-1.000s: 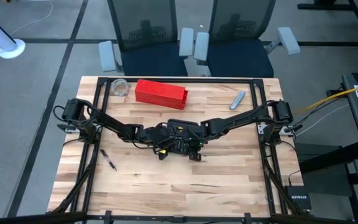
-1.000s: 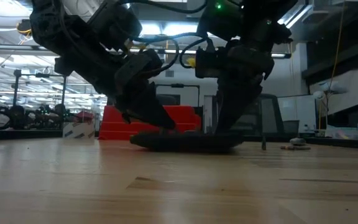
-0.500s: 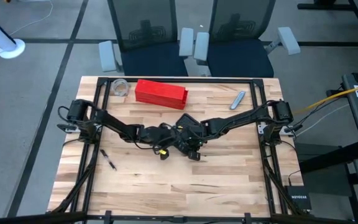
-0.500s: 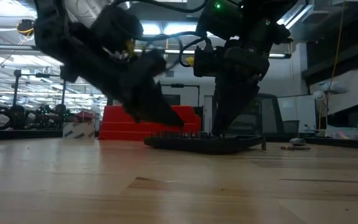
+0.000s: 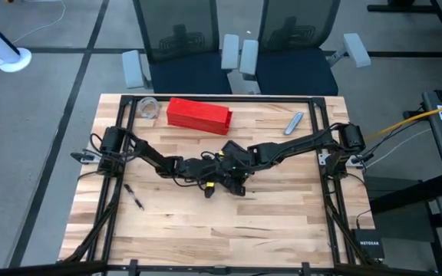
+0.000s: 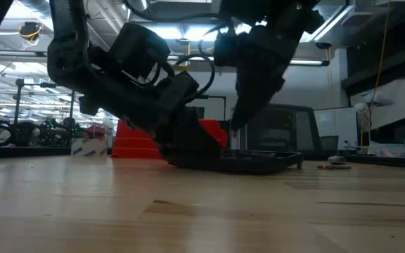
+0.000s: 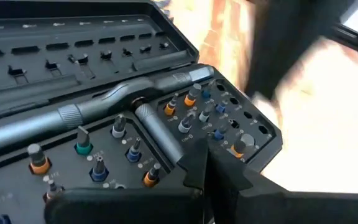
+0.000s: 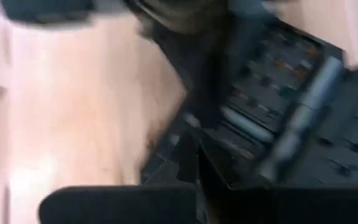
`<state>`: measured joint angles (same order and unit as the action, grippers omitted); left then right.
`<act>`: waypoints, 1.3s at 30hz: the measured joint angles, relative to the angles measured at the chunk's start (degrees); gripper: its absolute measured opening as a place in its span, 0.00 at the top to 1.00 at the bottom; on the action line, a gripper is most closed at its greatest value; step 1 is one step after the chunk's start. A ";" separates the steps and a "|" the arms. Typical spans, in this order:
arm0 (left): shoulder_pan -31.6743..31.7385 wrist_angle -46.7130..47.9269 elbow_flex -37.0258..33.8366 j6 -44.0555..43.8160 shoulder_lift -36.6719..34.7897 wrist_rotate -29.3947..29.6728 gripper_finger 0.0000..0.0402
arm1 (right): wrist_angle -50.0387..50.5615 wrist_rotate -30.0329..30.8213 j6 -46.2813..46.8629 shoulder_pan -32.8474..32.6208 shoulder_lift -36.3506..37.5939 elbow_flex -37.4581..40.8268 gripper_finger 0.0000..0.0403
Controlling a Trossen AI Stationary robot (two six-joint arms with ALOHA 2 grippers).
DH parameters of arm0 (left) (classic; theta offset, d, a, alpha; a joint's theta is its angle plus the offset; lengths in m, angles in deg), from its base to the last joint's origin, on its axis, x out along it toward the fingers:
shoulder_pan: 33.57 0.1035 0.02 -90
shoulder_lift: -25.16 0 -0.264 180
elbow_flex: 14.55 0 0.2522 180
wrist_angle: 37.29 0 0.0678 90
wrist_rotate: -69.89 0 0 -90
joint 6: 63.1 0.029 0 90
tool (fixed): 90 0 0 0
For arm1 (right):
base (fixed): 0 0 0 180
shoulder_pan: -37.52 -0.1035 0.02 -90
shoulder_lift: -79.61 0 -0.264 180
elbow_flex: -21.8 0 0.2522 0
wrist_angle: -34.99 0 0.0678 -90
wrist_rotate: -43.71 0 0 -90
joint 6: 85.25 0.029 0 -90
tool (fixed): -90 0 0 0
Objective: Prefit tool cases
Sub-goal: Remove the screwdriver bit from the tool case
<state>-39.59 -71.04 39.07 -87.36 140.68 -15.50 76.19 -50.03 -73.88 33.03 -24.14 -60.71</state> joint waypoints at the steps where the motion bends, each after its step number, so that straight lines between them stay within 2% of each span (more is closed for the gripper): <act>1: -0.33 0.02 0.00 -0.31 0.00 -0.17 1.00 | 0.59 0.17 -0.11 0.18 -0.02 -0.04 1.00; 7: -0.70 0.61 -0.13 -1.28 -0.70 -0.84 1.00 | 13.30 3.92 -1.41 1.53 2.65 0.63 1.00; 12: -0.11 1.15 -0.39 0.40 -2.36 -0.83 1.00 | 17.69 6.11 1.02 1.97 10.81 8.53 1.00; 20: 2.80 4.48 -0.59 4.31 -7.12 0.23 1.00 | 10.69 11.82 20.11 2.32 27.23 26.80 1.00; 28: 4.99 11.92 -0.43 10.06 -14.66 0.24 1.00 | 2.34 12.41 27.40 2.28 29.50 35.58 0.99; 33: 6.19 16.55 -0.42 14.07 -18.43 1.66 1.00 | -1.96 15.22 28.88 2.28 29.49 35.85 0.91; 39: 10.34 17.55 -0.39 15.94 -18.78 1.88 1.00 | -0.84 14.67 28.98 2.28 29.49 35.85 0.71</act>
<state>-29.25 -53.48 38.68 -71.42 121.91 -13.62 75.35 -35.37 -44.89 35.30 5.35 -24.86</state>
